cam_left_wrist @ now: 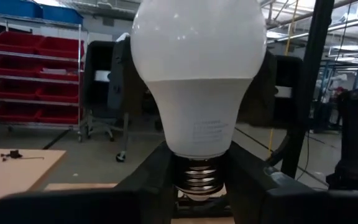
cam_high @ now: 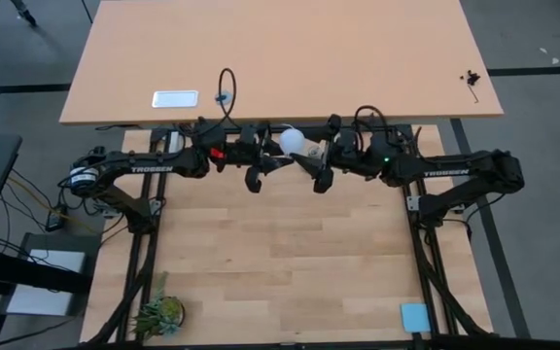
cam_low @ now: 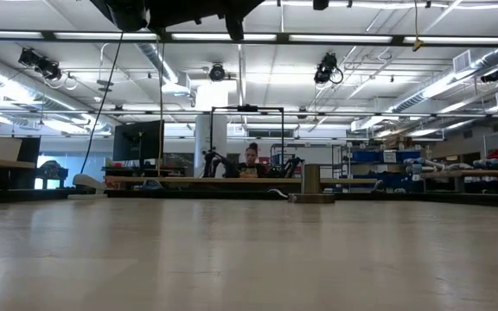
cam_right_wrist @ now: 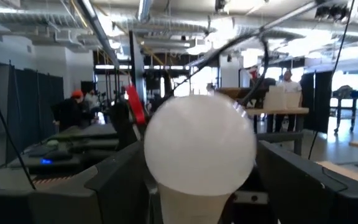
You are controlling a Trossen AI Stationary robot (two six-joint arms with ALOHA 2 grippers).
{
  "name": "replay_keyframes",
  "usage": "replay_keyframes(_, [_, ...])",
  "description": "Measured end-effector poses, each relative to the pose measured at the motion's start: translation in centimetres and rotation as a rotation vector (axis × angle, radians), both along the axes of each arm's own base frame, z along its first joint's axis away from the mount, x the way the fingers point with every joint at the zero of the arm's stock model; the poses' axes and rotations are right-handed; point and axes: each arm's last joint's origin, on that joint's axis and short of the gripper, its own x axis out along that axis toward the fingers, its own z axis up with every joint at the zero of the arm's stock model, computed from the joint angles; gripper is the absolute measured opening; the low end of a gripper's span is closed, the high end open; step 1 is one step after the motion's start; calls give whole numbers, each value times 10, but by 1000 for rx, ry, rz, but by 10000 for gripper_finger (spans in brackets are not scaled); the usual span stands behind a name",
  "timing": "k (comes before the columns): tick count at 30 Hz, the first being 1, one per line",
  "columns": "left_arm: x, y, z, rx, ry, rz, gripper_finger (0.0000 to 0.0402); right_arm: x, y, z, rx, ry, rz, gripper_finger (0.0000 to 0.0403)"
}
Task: Screw lightbulb
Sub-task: Insert the white lightbulb into the gold lamp
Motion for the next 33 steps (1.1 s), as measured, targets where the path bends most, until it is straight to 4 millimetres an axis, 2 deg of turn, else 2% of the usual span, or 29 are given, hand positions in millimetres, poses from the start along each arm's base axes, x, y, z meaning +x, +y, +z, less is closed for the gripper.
replay_keyframes(5, [0, 0, 0, 12, 2, -19, 103, -14, 3, 11, -29, -15, -15, 309])
replay_keyframes(10, [-1, -1, 1, 33, -6, -22, 102, -37, 5, 23, -76, 31, -122, 305])
replay_keyframes(16, [-7, 4, 5, 50, -11, 6, 102, -65, -15, 18, -54, 230, -363, 266])
replay_keyframes(21, [-10, 16, 4, 51, 1, 44, 102, -64, -45, -10, 84, 427, -444, 180])
replay_keyframes(28, [-16, 28, -8, 55, 35, 87, 101, -42, -86, -62, 225, 694, -411, 21])
replay_keyframes(33, [-25, 34, -24, 34, 78, 109, 101, -27, -109, -98, 288, 826, -390, 13])
